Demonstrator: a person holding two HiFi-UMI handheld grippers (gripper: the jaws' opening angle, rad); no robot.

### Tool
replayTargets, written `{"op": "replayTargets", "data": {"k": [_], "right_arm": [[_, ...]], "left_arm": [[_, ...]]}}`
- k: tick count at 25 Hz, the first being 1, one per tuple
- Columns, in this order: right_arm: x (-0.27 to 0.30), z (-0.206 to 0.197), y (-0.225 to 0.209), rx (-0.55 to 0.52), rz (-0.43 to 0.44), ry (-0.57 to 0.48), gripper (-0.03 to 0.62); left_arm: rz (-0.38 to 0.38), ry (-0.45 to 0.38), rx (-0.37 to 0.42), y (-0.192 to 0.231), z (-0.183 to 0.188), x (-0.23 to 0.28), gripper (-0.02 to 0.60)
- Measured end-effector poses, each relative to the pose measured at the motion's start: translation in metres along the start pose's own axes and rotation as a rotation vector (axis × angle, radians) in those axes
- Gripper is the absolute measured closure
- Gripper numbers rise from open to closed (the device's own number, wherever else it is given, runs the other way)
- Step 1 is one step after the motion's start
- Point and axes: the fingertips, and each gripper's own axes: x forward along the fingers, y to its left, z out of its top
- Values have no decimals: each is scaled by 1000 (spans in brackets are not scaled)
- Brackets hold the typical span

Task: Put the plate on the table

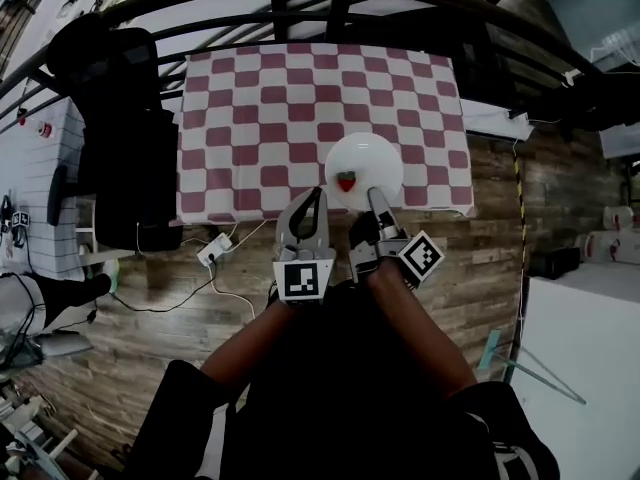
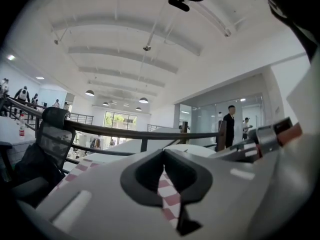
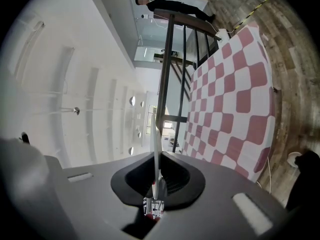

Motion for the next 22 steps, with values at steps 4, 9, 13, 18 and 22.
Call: {"op": "replayTargets", "data": {"k": [4, 9, 13, 18, 22], "right_arm": [[7, 7, -1, -1, -11, -26, 579], [9, 29, -8, 8, -15, -77, 579], [12, 49, -15, 21, -29, -109, 579], [20, 68, -23, 49, -15, -130, 579], [31, 81, -25, 32, 2, -92, 579]], "left_arm": [[-31, 19, -20, 3, -9, 11, 571], [-96, 59, -86, -6, -14, 22, 571], [-117, 24, -62, -11, -4, 30, 572], [-115, 28, -36, -10, -1, 42, 572], [-97, 29, -32, -15, 1, 59, 572]]}}
